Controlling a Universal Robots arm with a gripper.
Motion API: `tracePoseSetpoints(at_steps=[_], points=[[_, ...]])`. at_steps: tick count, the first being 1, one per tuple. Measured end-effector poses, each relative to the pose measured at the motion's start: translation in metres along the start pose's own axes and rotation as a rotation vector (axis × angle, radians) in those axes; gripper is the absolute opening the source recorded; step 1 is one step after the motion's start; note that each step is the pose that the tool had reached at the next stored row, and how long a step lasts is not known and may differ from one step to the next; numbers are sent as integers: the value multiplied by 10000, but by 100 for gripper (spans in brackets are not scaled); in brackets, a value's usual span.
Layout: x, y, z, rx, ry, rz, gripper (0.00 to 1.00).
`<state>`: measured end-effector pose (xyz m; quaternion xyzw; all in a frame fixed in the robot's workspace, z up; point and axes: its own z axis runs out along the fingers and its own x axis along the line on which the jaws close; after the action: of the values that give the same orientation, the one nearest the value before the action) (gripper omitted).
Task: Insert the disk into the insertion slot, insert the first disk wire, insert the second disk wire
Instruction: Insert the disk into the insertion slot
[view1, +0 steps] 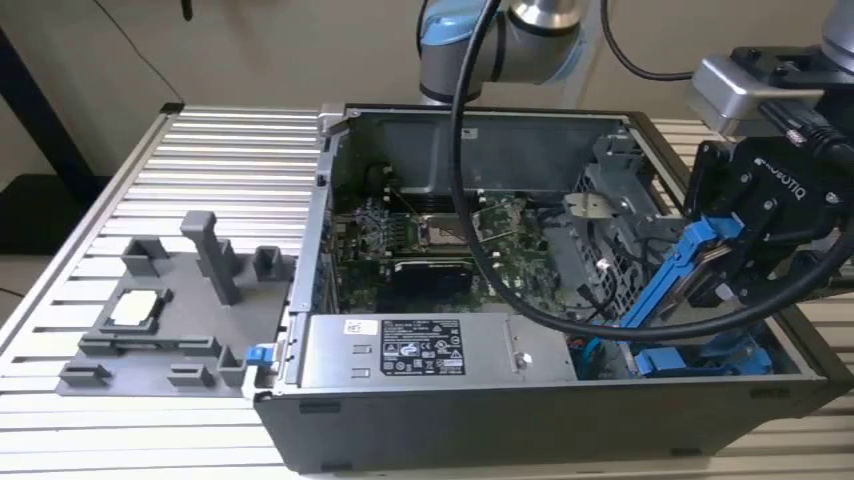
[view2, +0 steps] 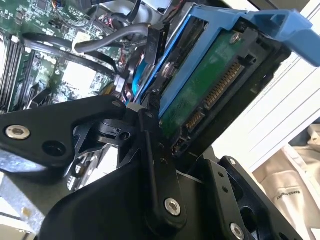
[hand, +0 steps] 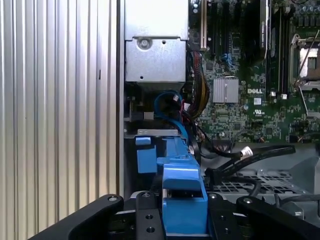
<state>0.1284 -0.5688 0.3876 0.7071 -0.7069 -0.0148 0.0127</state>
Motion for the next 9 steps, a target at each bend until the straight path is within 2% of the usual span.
tracePoseSetpoints(at_steps=[2,9], points=[[-2,-3,33,0,-3,0,33],[-2,-4,35,0,-5,-3,33]])
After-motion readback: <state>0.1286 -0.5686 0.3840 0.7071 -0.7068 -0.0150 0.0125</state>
